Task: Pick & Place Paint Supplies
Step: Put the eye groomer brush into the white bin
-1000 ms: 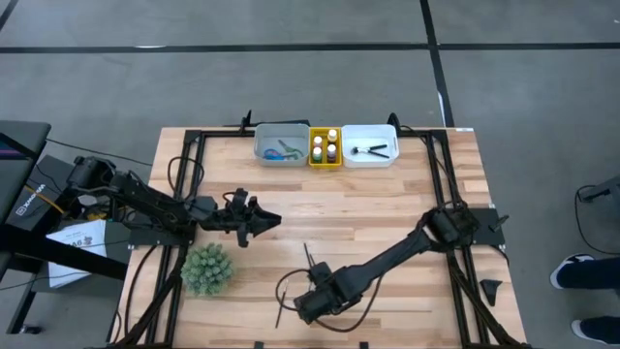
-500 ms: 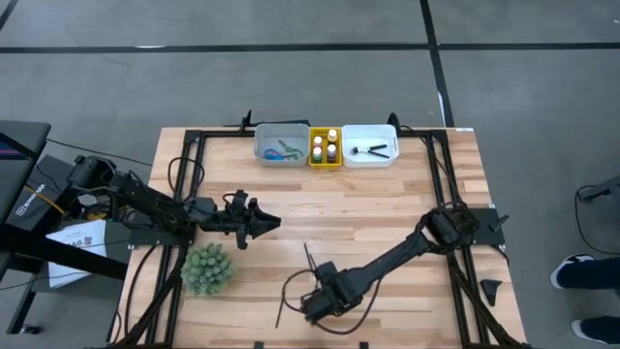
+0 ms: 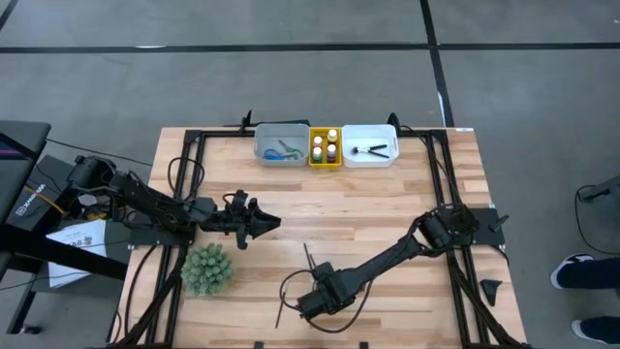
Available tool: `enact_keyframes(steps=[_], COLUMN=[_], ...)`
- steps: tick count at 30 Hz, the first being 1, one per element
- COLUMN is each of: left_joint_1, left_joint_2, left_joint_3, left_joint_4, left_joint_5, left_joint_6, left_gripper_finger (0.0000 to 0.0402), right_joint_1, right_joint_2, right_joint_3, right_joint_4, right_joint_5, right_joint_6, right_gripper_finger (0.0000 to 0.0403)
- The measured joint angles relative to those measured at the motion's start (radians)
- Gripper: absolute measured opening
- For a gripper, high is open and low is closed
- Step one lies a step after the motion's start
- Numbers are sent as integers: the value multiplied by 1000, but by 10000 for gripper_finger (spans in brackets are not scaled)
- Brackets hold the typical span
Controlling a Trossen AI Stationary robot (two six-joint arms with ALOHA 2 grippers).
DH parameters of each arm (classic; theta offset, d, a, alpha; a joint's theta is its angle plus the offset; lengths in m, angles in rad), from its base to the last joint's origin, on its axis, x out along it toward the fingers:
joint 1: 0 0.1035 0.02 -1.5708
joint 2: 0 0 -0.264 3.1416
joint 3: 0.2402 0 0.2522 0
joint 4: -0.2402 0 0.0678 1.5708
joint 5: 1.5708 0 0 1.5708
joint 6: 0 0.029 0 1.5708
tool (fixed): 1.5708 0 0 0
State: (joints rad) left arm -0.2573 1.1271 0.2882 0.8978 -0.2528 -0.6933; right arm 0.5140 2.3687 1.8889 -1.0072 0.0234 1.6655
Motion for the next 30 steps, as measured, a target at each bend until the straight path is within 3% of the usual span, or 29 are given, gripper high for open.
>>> enact_keyframes(steps=[19,23,30], left_joint_1=[0,0,0], left_joint_2=[0,0,0], left_joint_3=[0,0,0], left_joint_4=[0,0,0], left_joint_5=[0,0,0], left_joint_6=[0,0,0], left_gripper_finger=[88,88,88], right_joint_1=[2,3,-2], right_joint_2=[1,7,12], right_joint_3=[-2,42,161], right_joint_4=[-20,-60,-206], right_joint_5=[3,17,63], right_joint_6=[-25,-64,-105], right_gripper_finger=[27,12,20])
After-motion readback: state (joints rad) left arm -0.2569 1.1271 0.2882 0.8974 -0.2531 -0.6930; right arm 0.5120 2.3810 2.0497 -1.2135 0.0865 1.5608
